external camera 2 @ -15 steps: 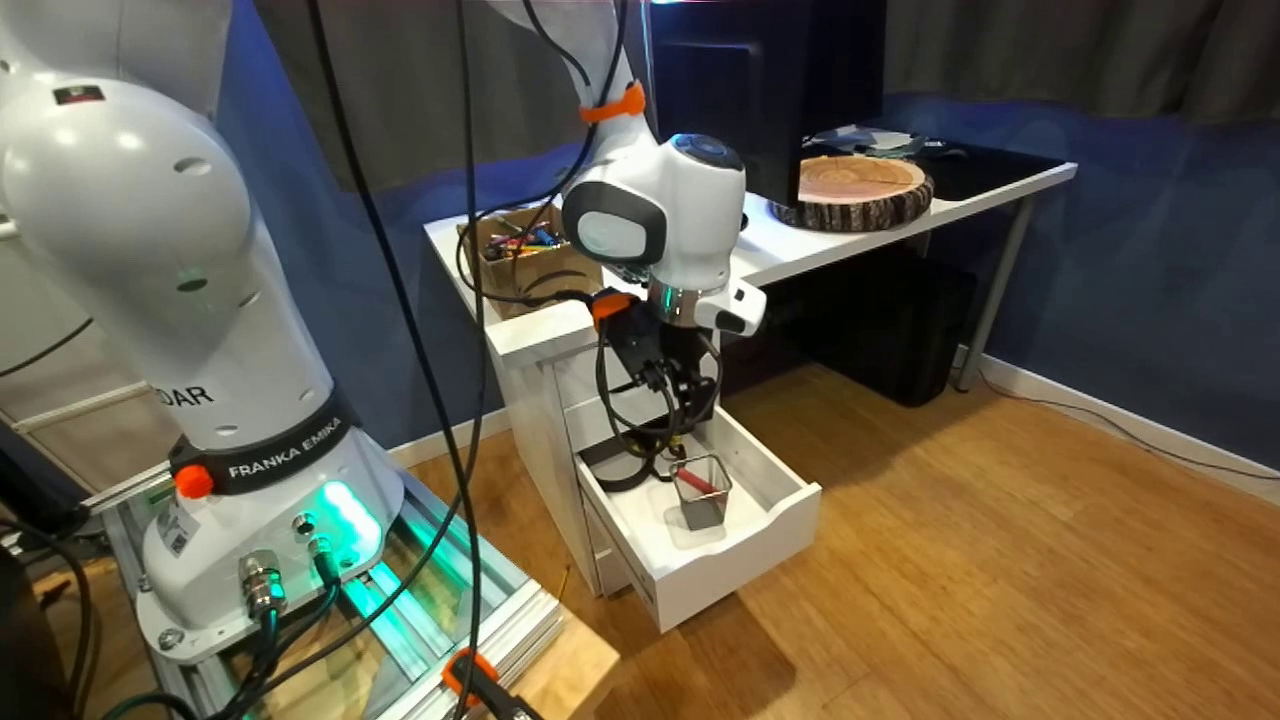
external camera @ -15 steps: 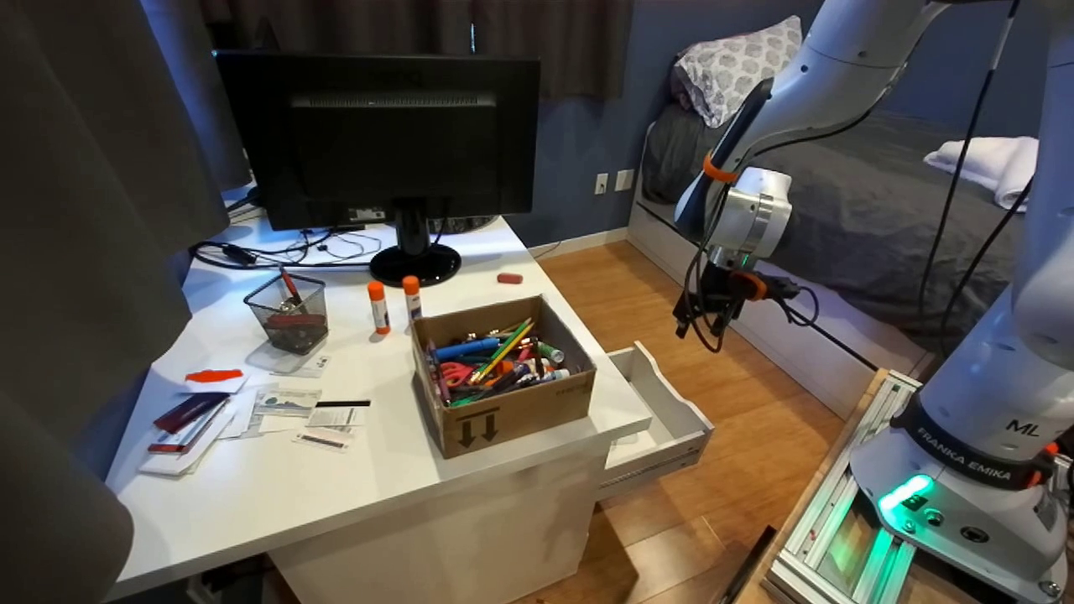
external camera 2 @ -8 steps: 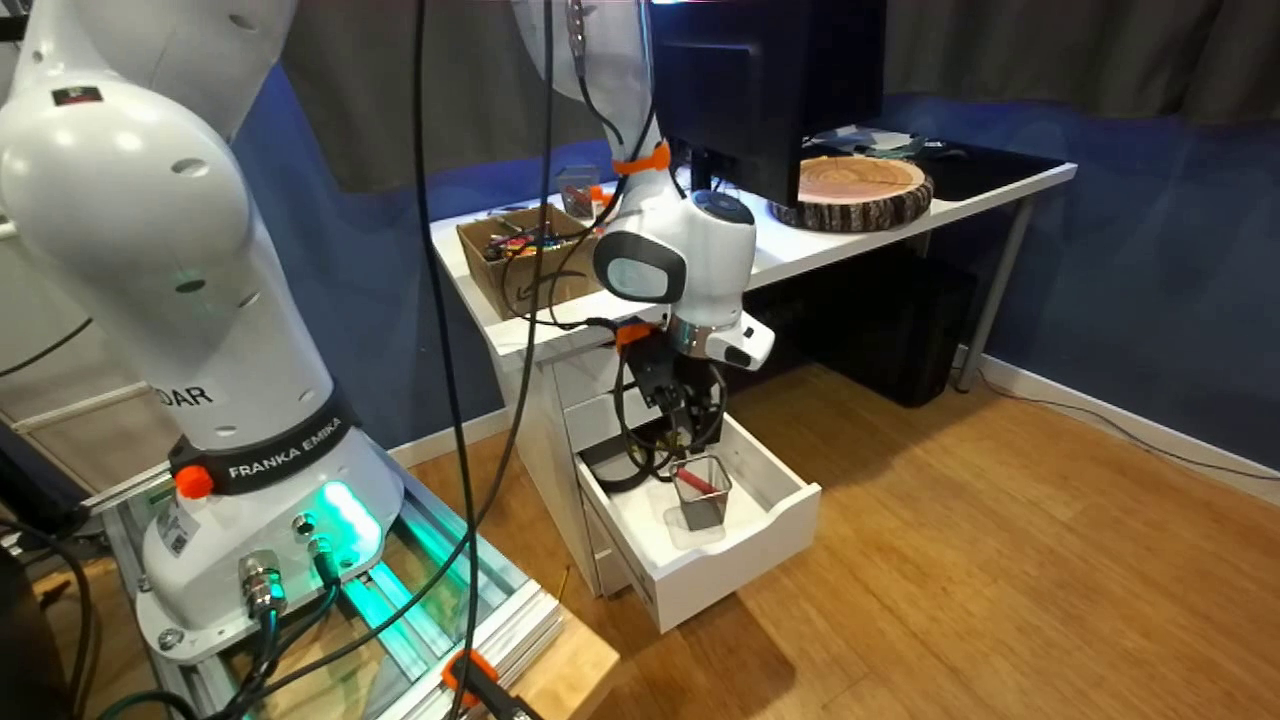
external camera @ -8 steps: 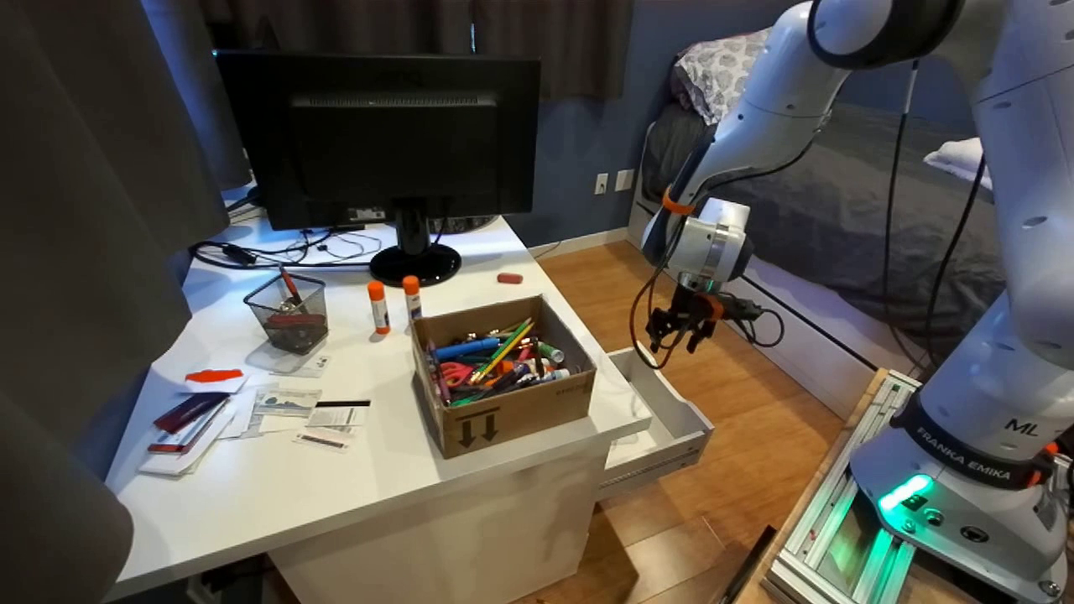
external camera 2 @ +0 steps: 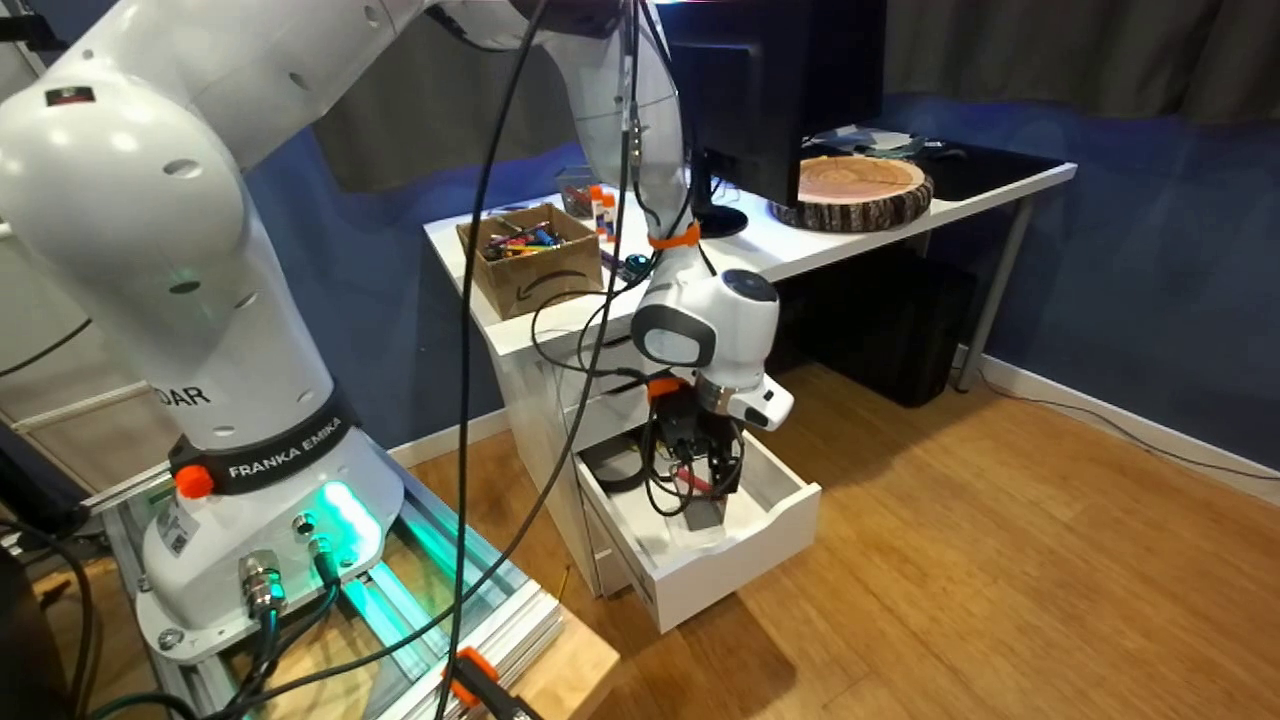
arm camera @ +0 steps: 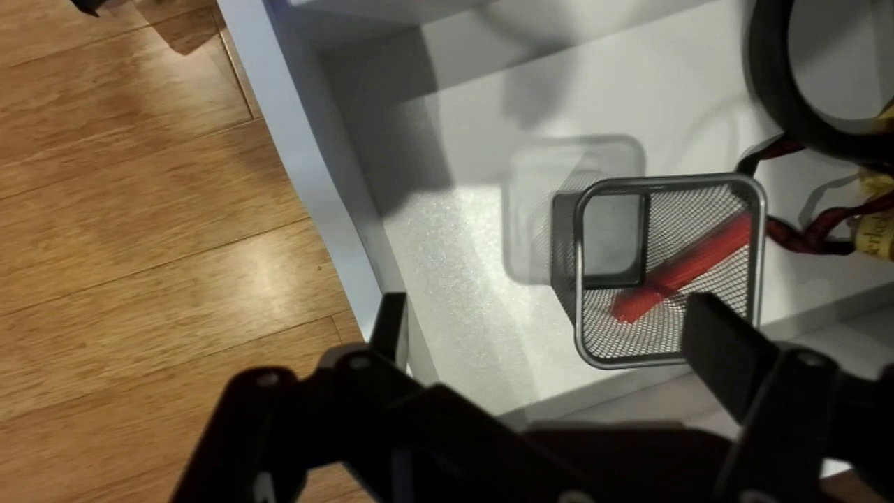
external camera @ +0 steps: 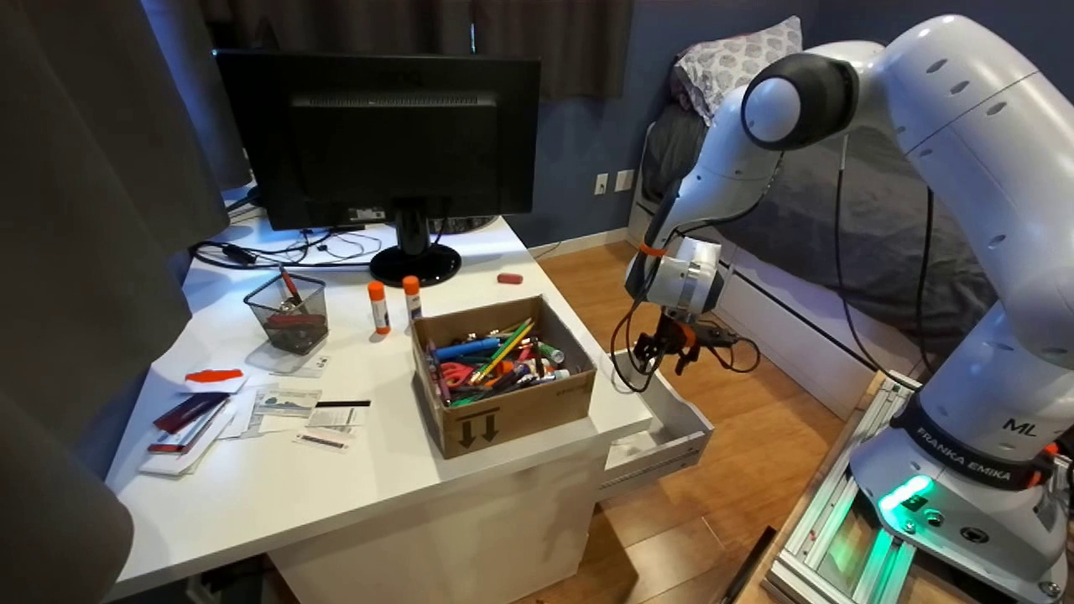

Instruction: Remove the cup from the drawer

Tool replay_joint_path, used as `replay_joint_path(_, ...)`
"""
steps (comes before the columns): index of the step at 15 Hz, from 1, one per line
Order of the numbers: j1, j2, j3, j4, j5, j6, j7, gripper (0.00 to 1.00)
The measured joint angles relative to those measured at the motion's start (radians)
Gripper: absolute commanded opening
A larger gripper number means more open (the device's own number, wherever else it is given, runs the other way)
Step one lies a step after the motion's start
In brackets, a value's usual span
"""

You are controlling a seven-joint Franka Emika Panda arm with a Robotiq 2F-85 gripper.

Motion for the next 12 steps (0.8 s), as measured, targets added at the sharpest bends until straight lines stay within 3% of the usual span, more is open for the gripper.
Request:
replay_joint_path(6,-0.099,0.147,0.073,0.161,-0.130,0.024,0.128,1.00)
replay_joint_path(12,-0.125,0.239,0.106,0.264,-0.288,0.024,0.274,0.99)
